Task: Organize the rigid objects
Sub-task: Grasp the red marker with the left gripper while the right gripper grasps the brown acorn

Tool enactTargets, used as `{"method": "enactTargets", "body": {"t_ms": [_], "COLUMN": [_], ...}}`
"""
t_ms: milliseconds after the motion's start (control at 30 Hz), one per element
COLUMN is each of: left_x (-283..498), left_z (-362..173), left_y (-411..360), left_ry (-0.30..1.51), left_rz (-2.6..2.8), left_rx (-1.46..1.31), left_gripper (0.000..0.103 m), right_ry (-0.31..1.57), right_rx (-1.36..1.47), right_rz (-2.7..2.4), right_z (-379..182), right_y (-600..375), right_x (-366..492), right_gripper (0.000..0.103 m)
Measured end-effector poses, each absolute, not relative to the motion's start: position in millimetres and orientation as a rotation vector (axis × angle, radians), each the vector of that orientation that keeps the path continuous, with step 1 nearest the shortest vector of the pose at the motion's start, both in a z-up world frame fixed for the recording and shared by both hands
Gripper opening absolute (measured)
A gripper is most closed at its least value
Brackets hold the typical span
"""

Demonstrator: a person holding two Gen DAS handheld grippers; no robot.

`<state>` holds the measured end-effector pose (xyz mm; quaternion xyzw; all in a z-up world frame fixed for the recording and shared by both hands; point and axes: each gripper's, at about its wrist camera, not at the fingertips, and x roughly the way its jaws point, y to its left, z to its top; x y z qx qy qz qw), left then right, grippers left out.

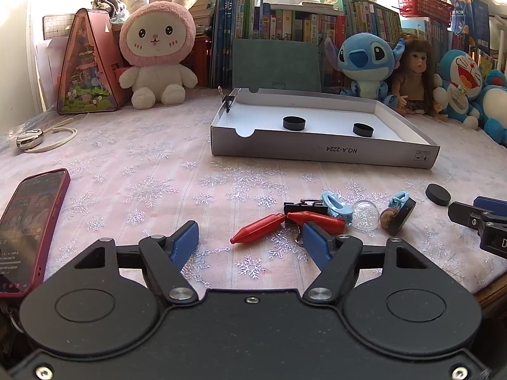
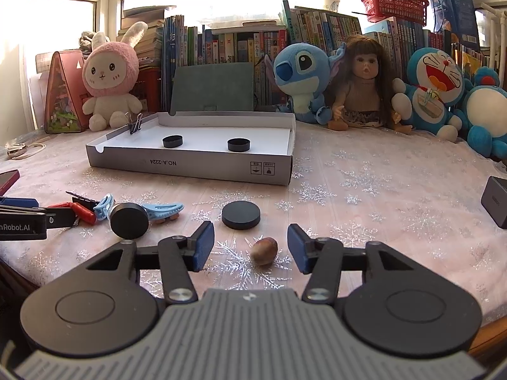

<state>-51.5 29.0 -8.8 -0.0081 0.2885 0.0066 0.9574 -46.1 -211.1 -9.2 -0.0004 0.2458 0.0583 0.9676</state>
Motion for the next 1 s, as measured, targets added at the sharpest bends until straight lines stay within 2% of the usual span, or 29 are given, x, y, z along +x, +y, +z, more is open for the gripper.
{"method": "enactTargets", "body": {"t_ms": [133,267,367,433,500,1000], "left_x": [-50.3,-50.5,-51.3,-51.2,-50.1,-48.6], "left_z": [-8.1,-8.7,-9.4,-9.9,-10.0,-8.6], "left_y": [33.8,40.8,46.7,51.1,55.4,35.4], "left_ry": [0.587,0.587,0.588,0.586,0.586,0.576], "left_rz": [0.039,0.066,0.09,0.108,0.124,0.048], "left_rx": [-0.027,-0.021,-0.015,-0.01,-0.008,0.014], "left_gripper": [0.063,0.063,0.063,0.063,0.063,0.064], "right_ry": [0.498,0.505,0.513,0.52,0.525,0.52], "right_rx": [-0.022,-0.025,-0.02,-0.018,-0.017,-0.007], "right_rz": [0.114,0.108,0.1,0.098,0.095,0.099], "right_z": [-9.6,-10.4,-11.0,-11.7,-12.4,-14.0], "right_y": [-211.2,-213.4,-215.3,-215.6,-215.1,-211.4], "right_x": [-50.1,-52.2,-52.4,-52.3,-52.1,-52.6], "right_gripper": [0.054,0.053,0.048,0.04,0.036,0.033]}}
